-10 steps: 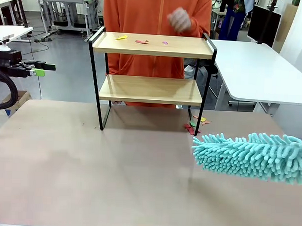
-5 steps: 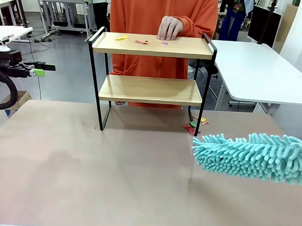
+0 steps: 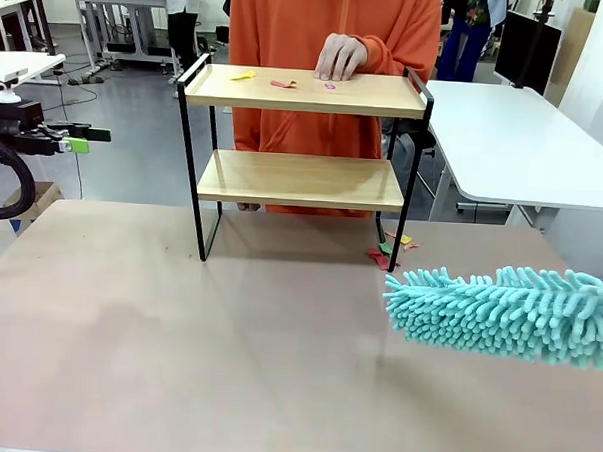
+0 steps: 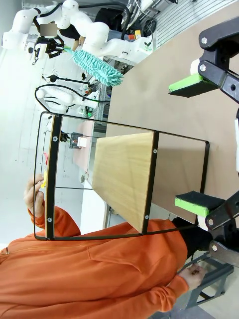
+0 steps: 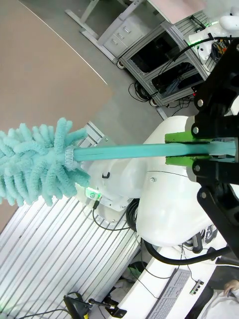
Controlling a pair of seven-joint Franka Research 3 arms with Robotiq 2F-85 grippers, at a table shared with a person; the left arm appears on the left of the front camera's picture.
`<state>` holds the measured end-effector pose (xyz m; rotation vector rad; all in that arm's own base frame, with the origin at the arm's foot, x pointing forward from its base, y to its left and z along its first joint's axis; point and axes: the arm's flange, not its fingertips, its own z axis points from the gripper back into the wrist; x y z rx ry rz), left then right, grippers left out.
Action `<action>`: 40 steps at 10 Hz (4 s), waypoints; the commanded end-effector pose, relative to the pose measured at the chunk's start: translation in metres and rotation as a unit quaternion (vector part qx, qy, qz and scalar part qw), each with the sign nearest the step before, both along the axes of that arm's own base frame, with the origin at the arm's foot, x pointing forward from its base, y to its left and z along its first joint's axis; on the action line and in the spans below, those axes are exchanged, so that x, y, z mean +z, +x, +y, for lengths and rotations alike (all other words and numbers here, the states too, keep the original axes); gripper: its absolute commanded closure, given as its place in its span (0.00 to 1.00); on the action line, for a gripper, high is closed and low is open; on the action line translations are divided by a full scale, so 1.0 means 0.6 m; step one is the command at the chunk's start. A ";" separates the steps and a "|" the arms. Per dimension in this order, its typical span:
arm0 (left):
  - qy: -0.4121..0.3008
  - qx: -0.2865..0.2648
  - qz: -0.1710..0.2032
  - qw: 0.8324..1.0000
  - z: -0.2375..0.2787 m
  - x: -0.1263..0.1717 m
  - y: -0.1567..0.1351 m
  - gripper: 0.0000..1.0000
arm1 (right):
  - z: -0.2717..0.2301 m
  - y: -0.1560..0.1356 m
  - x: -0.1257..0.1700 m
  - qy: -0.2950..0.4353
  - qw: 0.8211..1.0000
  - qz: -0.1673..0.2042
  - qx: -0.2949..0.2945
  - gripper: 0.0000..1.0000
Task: Clean the shelf.
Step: Clean the specific section of the Shelf indicated by the human with the Duster.
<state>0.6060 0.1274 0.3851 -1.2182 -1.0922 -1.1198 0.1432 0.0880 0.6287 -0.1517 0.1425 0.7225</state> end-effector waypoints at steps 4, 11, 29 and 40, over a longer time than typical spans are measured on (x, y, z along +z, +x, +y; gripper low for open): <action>0.003 -0.003 -0.008 1.000 0.001 0.000 -0.004 0.00 | 0.000 0.000 0.000 0.000 1.000 0.000 0.000 0.87; 0.003 -0.003 -0.008 1.000 0.001 0.000 -0.004 0.00 | 0.254 -0.030 0.152 0.172 0.972 -0.090 -0.129 0.87; 0.003 -0.003 -0.008 1.000 0.001 0.000 -0.004 0.00 | 0.581 0.113 0.352 0.310 0.856 -0.208 -0.358 0.87; 0.003 -0.003 -0.008 1.000 0.001 0.000 -0.004 0.00 | 0.684 0.284 0.212 0.280 0.850 -0.239 -0.377 0.87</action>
